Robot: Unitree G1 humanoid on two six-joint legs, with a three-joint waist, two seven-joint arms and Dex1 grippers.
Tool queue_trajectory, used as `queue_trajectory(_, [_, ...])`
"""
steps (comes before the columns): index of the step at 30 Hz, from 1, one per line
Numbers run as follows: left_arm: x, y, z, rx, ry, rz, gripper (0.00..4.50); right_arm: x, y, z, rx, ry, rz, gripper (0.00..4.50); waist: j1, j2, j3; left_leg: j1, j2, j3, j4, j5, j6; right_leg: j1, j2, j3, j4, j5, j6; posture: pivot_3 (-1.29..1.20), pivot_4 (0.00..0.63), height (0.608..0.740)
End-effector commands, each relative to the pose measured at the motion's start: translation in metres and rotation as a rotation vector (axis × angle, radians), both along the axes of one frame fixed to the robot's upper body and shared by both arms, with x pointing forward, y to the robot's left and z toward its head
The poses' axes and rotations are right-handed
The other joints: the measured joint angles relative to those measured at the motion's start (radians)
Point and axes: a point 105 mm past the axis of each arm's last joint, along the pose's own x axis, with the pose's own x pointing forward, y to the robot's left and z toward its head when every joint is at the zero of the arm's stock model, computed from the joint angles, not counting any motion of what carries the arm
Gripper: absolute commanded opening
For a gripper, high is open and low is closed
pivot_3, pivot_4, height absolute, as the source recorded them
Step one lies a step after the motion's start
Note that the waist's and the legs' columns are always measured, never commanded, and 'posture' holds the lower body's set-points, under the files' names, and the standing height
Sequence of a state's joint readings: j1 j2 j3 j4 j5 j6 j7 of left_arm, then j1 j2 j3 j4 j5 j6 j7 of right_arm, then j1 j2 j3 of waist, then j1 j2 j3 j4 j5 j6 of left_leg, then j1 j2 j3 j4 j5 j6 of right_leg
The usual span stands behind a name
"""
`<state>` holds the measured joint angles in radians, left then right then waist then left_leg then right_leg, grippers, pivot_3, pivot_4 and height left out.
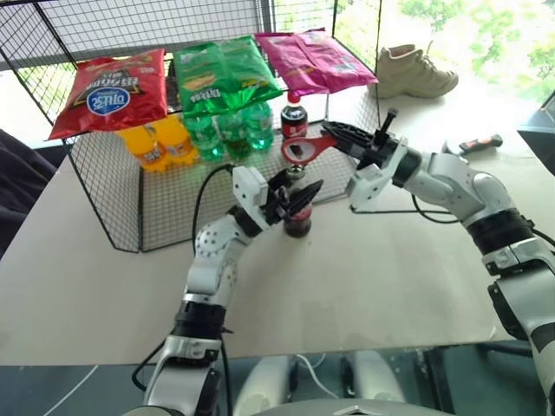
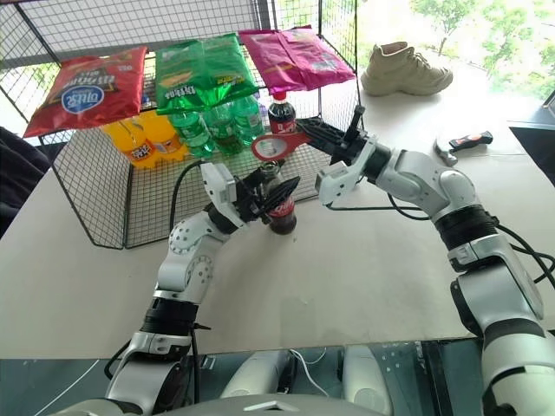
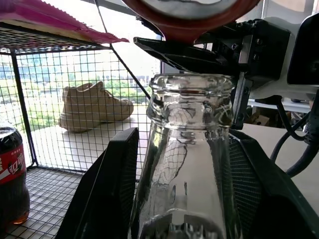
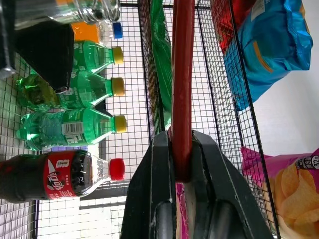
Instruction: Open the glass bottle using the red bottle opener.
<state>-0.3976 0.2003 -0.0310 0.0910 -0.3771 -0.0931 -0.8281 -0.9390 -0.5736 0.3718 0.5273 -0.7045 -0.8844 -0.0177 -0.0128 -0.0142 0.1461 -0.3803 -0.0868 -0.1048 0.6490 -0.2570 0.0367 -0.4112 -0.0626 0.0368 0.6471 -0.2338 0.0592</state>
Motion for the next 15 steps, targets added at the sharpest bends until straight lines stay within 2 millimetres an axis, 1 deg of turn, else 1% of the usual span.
queue_trajectory(1, [-0.003,-0.001,-0.006,0.000,0.028,-0.012,2.24,-0.002,-0.008,0.024,0.117,-0.033,-0.009,0.00,0.000,0.000,0.000,0.000,0.000,0.000,0.000,0.000,0.000,0.000,0.000,0.000,0.000,0.000,0.000,0.00,0.150,0.740])
queue_trajectory(3, [-0.003,0.000,-0.006,-0.001,0.029,-0.010,2.24,0.001,-0.012,0.024,0.148,-0.016,-0.023,0.00,0.001,0.000,0.000,0.000,0.000,0.000,0.000,0.000,0.000,0.000,0.000,0.000,0.000,0.000,0.000,0.00,0.150,0.740])
queue_trajectory(6, [-0.002,0.002,-0.005,-0.002,0.027,-0.001,2.24,0.007,-0.022,0.024,0.251,0.048,-0.056,0.00,0.000,0.000,0.000,0.000,0.000,0.000,0.000,0.000,0.000,0.000,0.000,0.000,-0.001,0.000,0.000,0.00,0.150,0.740])
queue_trajectory(10, [-0.002,0.002,-0.003,-0.009,0.022,0.002,2.24,0.014,-0.035,0.013,0.329,0.132,-0.104,0.00,0.000,0.000,0.000,0.000,0.000,0.000,-0.001,0.000,0.000,0.000,0.000,0.000,-0.001,0.000,0.000,0.00,0.150,0.740])
queue_trajectory(14, [-0.002,0.003,-0.002,-0.017,0.019,0.002,2.24,0.015,-0.038,0.003,0.351,0.175,-0.121,0.00,-0.001,0.000,0.000,0.000,0.000,0.000,0.000,0.000,0.000,0.000,0.000,0.001,-0.001,0.000,0.000,0.00,0.150,0.740])
queue_trajectory(15, [-0.002,0.003,-0.002,-0.018,0.018,0.003,2.59,0.015,-0.038,0.000,0.354,0.186,-0.125,0.00,-0.001,0.000,0.000,0.000,0.001,0.000,0.000,0.000,0.000,0.000,0.000,0.001,-0.001,0.000,0.000,0.00,0.150,0.740])
